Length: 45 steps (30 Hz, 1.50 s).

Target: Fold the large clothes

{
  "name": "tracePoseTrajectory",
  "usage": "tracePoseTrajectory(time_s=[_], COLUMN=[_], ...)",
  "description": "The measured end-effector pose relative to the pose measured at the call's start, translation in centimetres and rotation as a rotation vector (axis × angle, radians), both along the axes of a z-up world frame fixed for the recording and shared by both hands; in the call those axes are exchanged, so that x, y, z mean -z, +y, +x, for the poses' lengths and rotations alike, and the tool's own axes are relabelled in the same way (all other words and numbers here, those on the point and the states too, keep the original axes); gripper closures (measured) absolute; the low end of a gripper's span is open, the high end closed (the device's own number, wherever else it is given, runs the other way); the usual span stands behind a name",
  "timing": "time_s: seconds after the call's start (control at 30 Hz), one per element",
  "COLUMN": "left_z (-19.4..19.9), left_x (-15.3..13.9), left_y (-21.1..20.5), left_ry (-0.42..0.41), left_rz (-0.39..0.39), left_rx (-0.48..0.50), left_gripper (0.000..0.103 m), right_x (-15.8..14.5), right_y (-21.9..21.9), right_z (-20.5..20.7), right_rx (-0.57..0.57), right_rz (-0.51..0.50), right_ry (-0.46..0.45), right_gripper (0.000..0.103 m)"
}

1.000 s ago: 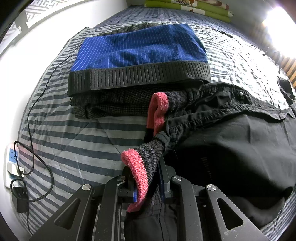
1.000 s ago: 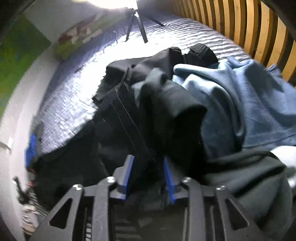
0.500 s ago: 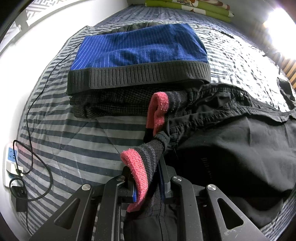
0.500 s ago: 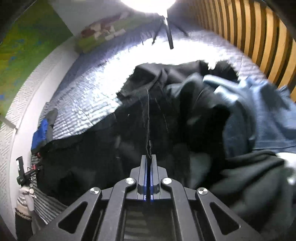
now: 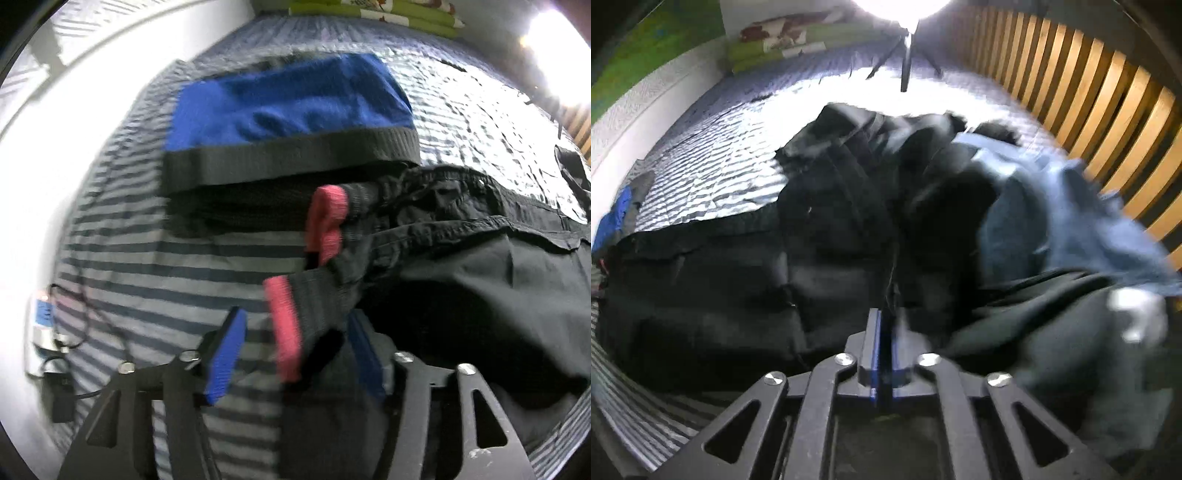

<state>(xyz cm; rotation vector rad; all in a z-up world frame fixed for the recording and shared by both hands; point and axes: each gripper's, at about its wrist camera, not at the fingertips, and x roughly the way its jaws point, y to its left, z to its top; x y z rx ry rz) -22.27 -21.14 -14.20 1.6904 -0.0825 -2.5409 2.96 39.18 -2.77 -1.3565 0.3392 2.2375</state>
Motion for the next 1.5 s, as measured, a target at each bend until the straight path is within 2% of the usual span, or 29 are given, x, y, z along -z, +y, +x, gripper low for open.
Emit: tracePoseTrajectory(time_s=[0.03, 0.1, 0.17, 0.23, 0.3, 0.33, 0.37, 0.47, 0.6, 0.67, 0.73, 0.83, 0.93, 1.07, 1.1, 1.13, 1.17, 1.2, 1.27, 1.33, 1.5], left_z=[0.5, 2.3, 4.9, 7.3, 9.6, 10.4, 11.0, 11.7, 10.9, 10.6, 10.5, 10.4, 10.9, 10.8, 10.8, 10.8, 10.9, 10.9, 10.8, 10.7, 10.7], left_x=[-0.6, -2.1, -3.4, -4.1, -4.0, -3.3, -2.8, -0.8, 1.9, 2.1, 2.0, 1.7, 1.3, 0.9, 0.7, 0.6, 0.4, 0.3, 0.2, 0.3, 0.1], left_y=[-0.6, -1.5, -1.8, -1.6, -0.3, 0.4, 1.0, 1.5, -0.3, -1.7, -2.5, -3.4, -3.9, -4.9, -5.1, -5.2, -5.3, -5.3, -5.3, -5.0, -3.8], left_ry=[0.017, 0.074, 0.143, 0.2, 0.245, 0.246, 0.249, 0.239, 0.201, 0.225, 0.244, 0.246, 0.252, 0.254, 0.26, 0.266, 0.27, 0.275, 0.278, 0.273, 0.28], left_rz=[0.005, 0.05, 0.093, 0.132, 0.196, 0.224, 0.23, 0.262, 0.255, 0.343, 0.37, 0.381, 0.382, 0.378, 0.387, 0.387, 0.385, 0.383, 0.384, 0.372, 0.355], left_rx=[-0.018, -0.056, -0.072, -0.085, -0.088, -0.085, -0.091, -0.112, -0.156, -0.182, -0.197, -0.199, -0.194, -0.195, -0.197, -0.198, -0.199, -0.201, -0.197, -0.186, -0.164], left_gripper=[0.038, 0.037, 0.033, 0.024, 0.023, 0.023, 0.023, 0.023, 0.023, 0.023, 0.023, 0.023, 0.023, 0.023, 0.023, 0.023, 0.023, 0.023, 0.023, 0.023, 0.023], right_x=[-1.4, -3.5, -5.5, -6.9, -7.1, -6.6, -5.8, -2.9, 0.4, 1.5, 2.0, 3.0, 4.5, 7.1, 7.2, 7.1, 6.8, 6.7, 5.6, 4.5, 2.4], right_y=[-0.6, -1.6, -3.2, -5.7, -8.9, -10.8, -12.7, -17.7, -23.2, -26.4, -29.4, -33.5, -36.6, -38.7, -38.8, -38.8, -38.7, -38.5, -37.9, -37.8, -37.1], right_z=[0.5, 1.0, 0.0, -2.5, -6.1, -8.2, -10.3, -15.8, -22.1, -24.5, -26.1, -28.2, -30.4, -32.0, -31.7, -31.2, -30.8, -31.1, -30.4, -30.0, -29.4], right_rx=[0.012, -0.012, -0.111, -0.274, -0.456, -0.56, -0.643, -0.754, -0.855, -0.917, -0.97, -1.029, -1.067, -1.08, -1.086, -1.088, -1.079, -1.063, -1.048, -1.055, -1.012], right_rz=[0.092, 0.152, 0.113, 0.028, -0.057, -0.097, -0.102, -0.068, -0.161, -0.238, -0.247, -0.235, -0.204, -0.155, -0.149, -0.144, -0.124, -0.11, -0.138, -0.121, 0.032], right_ry=[0.007, 0.063, 0.135, 0.195, 0.219, 0.206, 0.178, 0.126, 0.074, 0.055, 0.046, 0.039, 0.02, -0.05, -0.048, -0.035, -0.031, -0.03, 0.002, 0.032, 0.119], right_gripper=[0.075, 0.074, 0.074, 0.074, 0.073, 0.066, 0.065, 0.065, 0.065, 0.064, 0.06, 0.051, 0.047, 0.047, 0.049, 0.062, 0.079, 0.084, 0.089, 0.091, 0.092])
